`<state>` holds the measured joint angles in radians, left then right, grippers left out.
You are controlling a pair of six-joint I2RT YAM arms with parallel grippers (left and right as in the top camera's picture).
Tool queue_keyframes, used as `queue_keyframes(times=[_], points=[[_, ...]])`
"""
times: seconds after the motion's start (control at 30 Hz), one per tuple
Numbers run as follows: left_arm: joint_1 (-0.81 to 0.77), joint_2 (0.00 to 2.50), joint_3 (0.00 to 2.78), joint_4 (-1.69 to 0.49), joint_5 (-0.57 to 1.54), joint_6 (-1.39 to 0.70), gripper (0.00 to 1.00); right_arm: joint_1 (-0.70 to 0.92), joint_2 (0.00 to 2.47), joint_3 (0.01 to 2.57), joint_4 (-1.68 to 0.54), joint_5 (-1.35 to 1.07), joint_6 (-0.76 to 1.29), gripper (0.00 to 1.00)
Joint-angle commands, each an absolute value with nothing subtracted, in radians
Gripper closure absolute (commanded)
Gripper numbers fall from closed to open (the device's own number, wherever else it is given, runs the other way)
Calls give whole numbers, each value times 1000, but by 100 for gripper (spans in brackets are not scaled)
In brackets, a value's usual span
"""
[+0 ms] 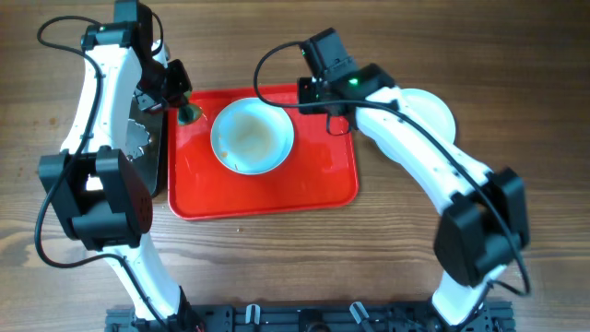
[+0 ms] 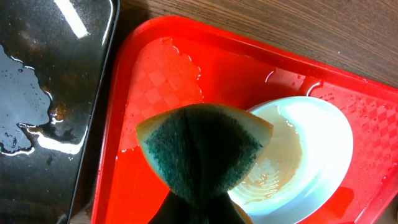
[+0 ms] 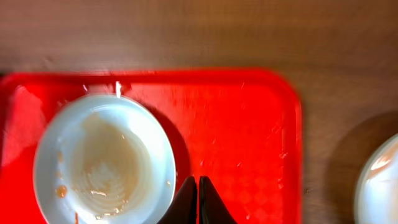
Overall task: Clean dirty plates on tray and stack at the side
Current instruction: 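Scrub the last plate with the sponge in the left gripper, then lift the last plate with the right gripper and stack it on the side pile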
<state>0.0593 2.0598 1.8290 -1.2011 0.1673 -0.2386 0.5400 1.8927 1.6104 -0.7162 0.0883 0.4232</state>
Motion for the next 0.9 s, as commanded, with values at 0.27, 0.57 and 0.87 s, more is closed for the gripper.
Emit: queue_keyframes(times=[0.27,0.57,0.87], points=[[56,2042,1831,-1196,189,-216,96,551,2146,1611,-712,-187,422,56],[56,2042,1831,-1196,189,-216,96,551,2281,1611,-649,-337,508,96],[56,2042,1831,-1196,189,-216,96,461,2257,1612,-557,-759,468,96]])
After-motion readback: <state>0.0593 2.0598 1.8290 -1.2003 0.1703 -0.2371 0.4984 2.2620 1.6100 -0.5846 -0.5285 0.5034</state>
